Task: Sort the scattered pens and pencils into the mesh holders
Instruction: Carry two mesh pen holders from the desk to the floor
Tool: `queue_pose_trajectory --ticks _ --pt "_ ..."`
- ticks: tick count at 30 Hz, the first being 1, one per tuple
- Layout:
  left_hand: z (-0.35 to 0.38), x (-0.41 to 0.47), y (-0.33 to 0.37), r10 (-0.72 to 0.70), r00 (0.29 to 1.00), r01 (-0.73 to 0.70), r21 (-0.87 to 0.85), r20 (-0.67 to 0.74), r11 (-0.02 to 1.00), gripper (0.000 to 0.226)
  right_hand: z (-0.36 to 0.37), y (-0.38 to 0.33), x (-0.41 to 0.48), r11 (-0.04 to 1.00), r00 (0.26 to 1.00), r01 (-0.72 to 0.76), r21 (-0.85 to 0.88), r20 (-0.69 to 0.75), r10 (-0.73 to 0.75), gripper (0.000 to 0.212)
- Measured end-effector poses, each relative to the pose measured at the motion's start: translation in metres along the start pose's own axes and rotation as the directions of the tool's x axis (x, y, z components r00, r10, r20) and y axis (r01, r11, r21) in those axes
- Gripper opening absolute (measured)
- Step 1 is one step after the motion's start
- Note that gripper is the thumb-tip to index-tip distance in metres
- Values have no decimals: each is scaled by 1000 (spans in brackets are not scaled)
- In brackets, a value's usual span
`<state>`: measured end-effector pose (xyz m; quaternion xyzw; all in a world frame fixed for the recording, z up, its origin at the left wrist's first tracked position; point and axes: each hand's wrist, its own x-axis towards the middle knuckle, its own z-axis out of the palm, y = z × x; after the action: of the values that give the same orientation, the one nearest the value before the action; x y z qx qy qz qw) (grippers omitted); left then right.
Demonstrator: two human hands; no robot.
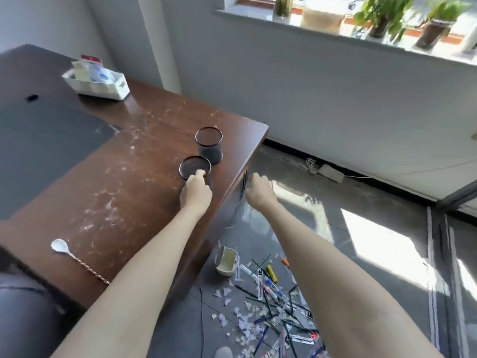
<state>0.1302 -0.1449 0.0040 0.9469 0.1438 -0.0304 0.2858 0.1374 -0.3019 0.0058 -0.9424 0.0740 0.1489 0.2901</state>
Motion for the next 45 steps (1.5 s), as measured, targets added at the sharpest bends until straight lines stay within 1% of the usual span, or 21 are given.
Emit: queue_pose_trajectory --ticks 2,5,7,8,10,12,14,16,18,20,23,25,27,29,32,35,40,43,45 --pt "-5 13 -15 -47 998 46 11 46 999 48 13 -17 12 999 1000 28 -39 2 -28 32" --pt "6 29 -33 -74 985 63 74 157 995 49 23 -30 31 994 998 65 -88 -13 -66 47" --pt "15 38 -41 -79 980 62 97 183 993 45 27 -36 48 992 998 64 -107 -5 -65 57" --pt "18 40 -42 -68 984 50 108 165 993 39 28 -38 54 991 998 63 -114 -2 -63 61" --pt "17 46 -44 -11 998 2 140 60 990 27 30 -46 70 990 998 64 -127 -10 -66 68" --pt "12 55 -48 79 995 -69 179 -54 981 32 34 -56 85 987 996 84 -140 -21 -88 72" --pt "5 63 -56 149 980 -123 189 -129 974 36 38 -66 98 986 993 107 -125 -28 -111 74" --pt "-3 72 -65 163 970 -137 149 -179 979 38 43 -77 112 984 990 126 -129 -46 -133 77" --pt "-10 79 -73 162 962 -139 115 -222 984 40 47 -86 126 976 988 141 -167 -32 -148 78" --pt "-17 84 -81 156 955 -138 87 -253 987 40 51 -91 139 972 990 141 -188 7 -142 74" --pt "-24 87 -93 156 953 -141 74 -258 987 42 56 -95 151 982 995 100 -158 25 -98 51" --pt "-26 85 -99 166 954 -148 92 -248 985 42 60 -96 152 991 995 95 -93 -22 -97 35" --pt "-27 83 -101 173 955 -153 100 -239 983 42 61 -94 146 992 986 108 -57 -124 -115 26" --pt "-27 81 -98 169 960 -150 99 -225 984 42 57 -92 137 991 969 119 -61 -212 -129 30" --pt "-29 78 -85 182 959 -166 89 -219 982 41 44 -83 124 985 942 124 -123 -299 -156 41" --pt "-29 73 -64 226 950 -213 83 -213 974 40 25 -72 114 984 911 143 -105 -375 -172 48" --pt "-14 56 -12 330 929 -318 94 -170 943 41 -12 -32 89 993 862 110 -30 -495 -111 52" --pt "6 40 28 400 909 -389 109 -118 915 41 -34 14 68 999 824 48 18 -566 -30 49" --pt "25 30 56 422 903 -412 114 -82 904 42 -46 52 54 998 800 -7 57 -599 40 47"
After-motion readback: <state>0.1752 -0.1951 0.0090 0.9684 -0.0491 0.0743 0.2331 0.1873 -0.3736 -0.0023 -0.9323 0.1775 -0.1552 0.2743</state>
